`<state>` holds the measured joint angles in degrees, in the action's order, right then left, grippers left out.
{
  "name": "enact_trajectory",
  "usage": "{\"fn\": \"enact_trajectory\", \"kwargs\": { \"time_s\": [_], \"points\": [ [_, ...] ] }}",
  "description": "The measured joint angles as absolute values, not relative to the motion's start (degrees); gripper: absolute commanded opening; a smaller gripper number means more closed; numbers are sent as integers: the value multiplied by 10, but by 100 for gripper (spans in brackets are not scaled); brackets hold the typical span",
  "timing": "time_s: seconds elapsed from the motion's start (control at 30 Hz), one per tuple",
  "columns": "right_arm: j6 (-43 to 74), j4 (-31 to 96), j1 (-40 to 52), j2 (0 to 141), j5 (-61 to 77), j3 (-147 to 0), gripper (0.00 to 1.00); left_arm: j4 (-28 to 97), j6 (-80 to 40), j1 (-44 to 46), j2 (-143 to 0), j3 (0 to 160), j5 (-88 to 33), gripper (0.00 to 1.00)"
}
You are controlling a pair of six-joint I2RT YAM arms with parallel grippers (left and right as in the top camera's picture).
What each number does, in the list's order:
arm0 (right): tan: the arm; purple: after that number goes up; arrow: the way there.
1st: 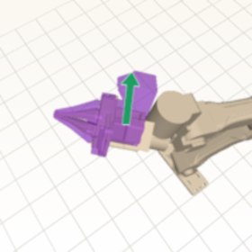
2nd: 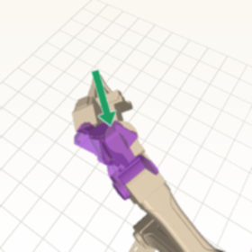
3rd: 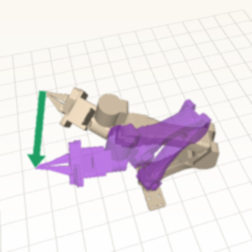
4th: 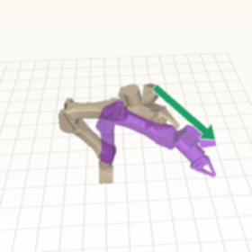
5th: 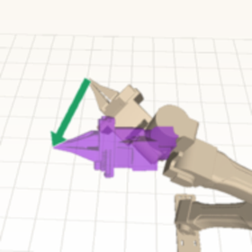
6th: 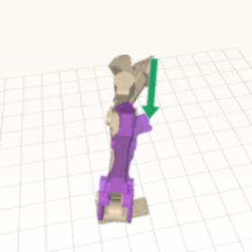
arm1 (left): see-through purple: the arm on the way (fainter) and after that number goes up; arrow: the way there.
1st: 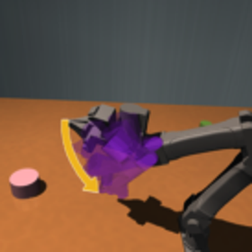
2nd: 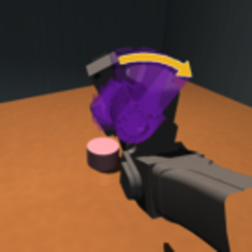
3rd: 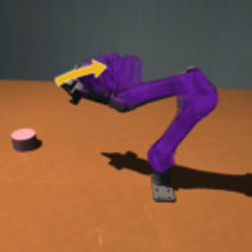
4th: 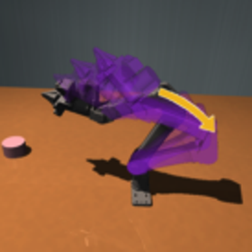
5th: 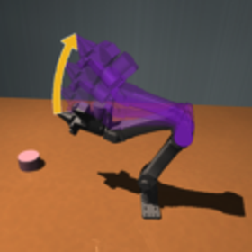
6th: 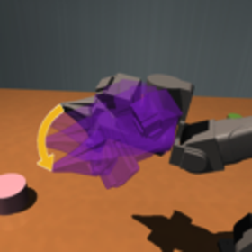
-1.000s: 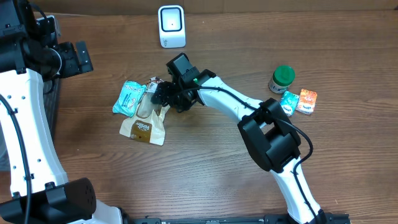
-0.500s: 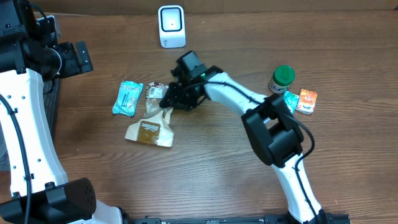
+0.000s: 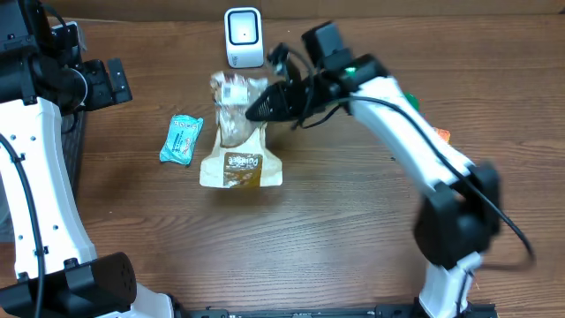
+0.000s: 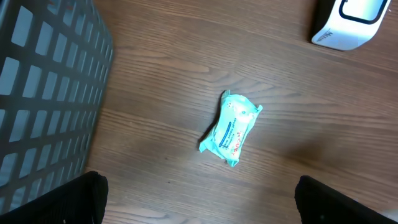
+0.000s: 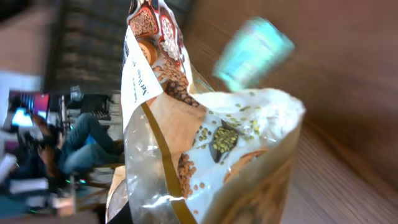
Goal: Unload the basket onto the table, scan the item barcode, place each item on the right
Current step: 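Lift the snack bag with the right gripper and hold it under the scanner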
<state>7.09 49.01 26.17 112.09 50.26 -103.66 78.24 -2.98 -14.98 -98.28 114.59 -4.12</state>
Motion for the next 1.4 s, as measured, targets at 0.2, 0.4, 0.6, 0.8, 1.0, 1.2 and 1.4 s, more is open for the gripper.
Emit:
{"fn": "enact_trajectory", "kwargs": {
  "time_s": [0.2, 0.4, 0.6, 0.8, 1.0, 1.2, 1.4],
  "points": [
    [8, 516, 262, 988, 510, -1043, 4, 782, -30, -150, -983, 1146, -41, 99],
    [-3, 533, 262, 954, 509, -1043, 4, 782, -30, -150, -983, 1146, -41, 100],
    [41, 538, 262, 954, 486, -1043, 4, 782, -30, -150, -983, 1146, -41, 100],
    [80, 542, 262, 954, 468, -1043, 4, 782, -30, -150, -983, 1146, -41, 100],
    [107, 608, 261, 977, 382, -1116, 3, 782, -30, -150, -983, 1146, -41, 100],
    [97, 673, 260, 1083, 263, -1349, 4, 782, -30, -150, -983, 1146, -41, 100],
    [36, 577, 274, 1179, 55, -1423, 4, 782, -30, -150, -983, 1146, -41, 100]
  ]
}}
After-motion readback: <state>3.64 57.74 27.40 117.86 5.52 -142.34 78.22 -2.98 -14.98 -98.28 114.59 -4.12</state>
